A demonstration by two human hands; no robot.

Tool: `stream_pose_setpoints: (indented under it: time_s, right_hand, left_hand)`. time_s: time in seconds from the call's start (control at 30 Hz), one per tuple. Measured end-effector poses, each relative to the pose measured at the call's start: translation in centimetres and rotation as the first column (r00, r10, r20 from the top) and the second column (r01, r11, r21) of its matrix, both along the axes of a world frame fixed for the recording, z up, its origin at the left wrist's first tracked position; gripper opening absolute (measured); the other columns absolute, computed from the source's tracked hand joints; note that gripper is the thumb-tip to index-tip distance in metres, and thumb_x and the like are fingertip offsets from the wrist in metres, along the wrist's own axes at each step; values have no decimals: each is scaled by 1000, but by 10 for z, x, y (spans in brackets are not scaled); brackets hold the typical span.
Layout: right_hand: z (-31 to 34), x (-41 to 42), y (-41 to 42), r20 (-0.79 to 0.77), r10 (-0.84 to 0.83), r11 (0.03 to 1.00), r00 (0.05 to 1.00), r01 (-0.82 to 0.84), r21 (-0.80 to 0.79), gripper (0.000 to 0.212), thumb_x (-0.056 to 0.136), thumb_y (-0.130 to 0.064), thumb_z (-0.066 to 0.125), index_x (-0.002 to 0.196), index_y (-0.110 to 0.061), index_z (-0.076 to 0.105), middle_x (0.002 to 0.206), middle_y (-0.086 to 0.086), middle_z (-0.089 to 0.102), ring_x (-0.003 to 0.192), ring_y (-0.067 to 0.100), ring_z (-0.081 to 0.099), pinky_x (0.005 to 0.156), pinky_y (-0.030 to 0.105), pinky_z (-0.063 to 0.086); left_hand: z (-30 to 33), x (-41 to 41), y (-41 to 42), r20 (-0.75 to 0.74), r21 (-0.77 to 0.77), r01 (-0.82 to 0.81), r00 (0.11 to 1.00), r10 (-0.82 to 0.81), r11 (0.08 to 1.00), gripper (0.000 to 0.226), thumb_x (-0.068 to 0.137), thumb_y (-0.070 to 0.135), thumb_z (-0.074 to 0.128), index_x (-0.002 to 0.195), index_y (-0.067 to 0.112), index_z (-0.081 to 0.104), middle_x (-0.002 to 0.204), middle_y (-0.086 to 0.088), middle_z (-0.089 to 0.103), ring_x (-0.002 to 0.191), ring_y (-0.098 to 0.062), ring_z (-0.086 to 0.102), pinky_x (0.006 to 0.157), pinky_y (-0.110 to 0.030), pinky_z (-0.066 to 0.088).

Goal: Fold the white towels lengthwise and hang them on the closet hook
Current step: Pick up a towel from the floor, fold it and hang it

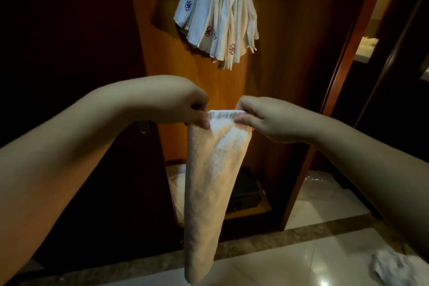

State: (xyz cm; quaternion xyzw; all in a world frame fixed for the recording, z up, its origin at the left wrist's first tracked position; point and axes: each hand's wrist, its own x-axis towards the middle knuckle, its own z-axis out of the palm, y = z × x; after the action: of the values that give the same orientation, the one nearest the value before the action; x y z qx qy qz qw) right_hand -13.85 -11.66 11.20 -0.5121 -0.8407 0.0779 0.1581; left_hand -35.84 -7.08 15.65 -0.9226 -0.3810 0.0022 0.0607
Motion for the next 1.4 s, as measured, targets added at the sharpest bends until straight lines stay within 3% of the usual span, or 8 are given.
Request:
stream_pose_setpoints:
  time_s: [0.17,0.37,0.5,0.63,0.83,0.93,1.07,1.4]
  right_hand:
    - [-24,-2,2,48,50,999,998,-50,3,3,103,-33,49,106,-32,48,94,-10,57,80,8,55,62,18,46]
    - [-18,-3,2,-262,92,978,961,-37,207,19,102,-25,54,116,-33,45,97,-22,52,99,-10,53,77,6,46]
    - [-10,-7,0,-385,132,941,913,7,339,19,102,-22,54,116,-32,48,98,-23,52,92,-17,54,76,5,44]
    - [-2,-11,-1,-436,178,925,882,1,381,13,103,-20,51,113,-29,50,98,-22,54,93,-18,55,76,3,43]
    - [5,1,2,-467,131,926,874,60,372,13,101,-26,55,111,-33,51,95,-22,57,89,-16,56,75,4,43]
    - [3,6,10,-710,128,956,693,104,274,9,100,-35,55,109,-35,54,92,-20,61,77,-13,59,67,6,46]
    - [-32,16,37,-960,-274,937,61,-206,-280,66,98,-69,25,121,-25,68,114,6,74,102,14,73,78,29,59]
    - [-135,-5,47,-837,-538,612,100,-636,-469,98,73,-86,56,135,-11,63,141,18,58,132,35,54,107,50,46]
  left_hand:
    - [-16,-2,-5,-83,-114,-9,997,-1,993,24,87,49,68,78,32,55,74,7,56,64,-8,50,54,-24,33]
    - [-13,-13,-6,295,-91,30,956,-2,995,29,86,31,74,83,28,45,71,1,58,58,-10,54,49,-27,40]
    - [-23,-20,-7,712,-495,266,669,211,827,29,85,18,74,107,30,60,83,9,73,71,-3,67,59,-16,51]
    - [-63,-6,-12,867,-497,506,269,419,705,25,74,20,69,99,20,72,97,4,75,91,-14,70,77,-23,53]
    - [-86,15,-15,785,-594,566,255,564,571,44,81,30,72,122,14,67,123,-10,70,115,-29,66,104,-50,48]
    - [-73,21,-9,797,-572,596,242,553,564,43,83,27,71,122,9,66,122,-14,70,113,-32,67,99,-47,52]
    - [-50,36,2,759,-604,591,220,613,535,37,76,22,74,111,9,70,109,-14,75,99,-30,73,87,-41,60]
    - [0,33,57,715,-685,373,184,674,625,33,80,24,75,111,14,70,99,-6,78,89,-26,76,73,-41,56]
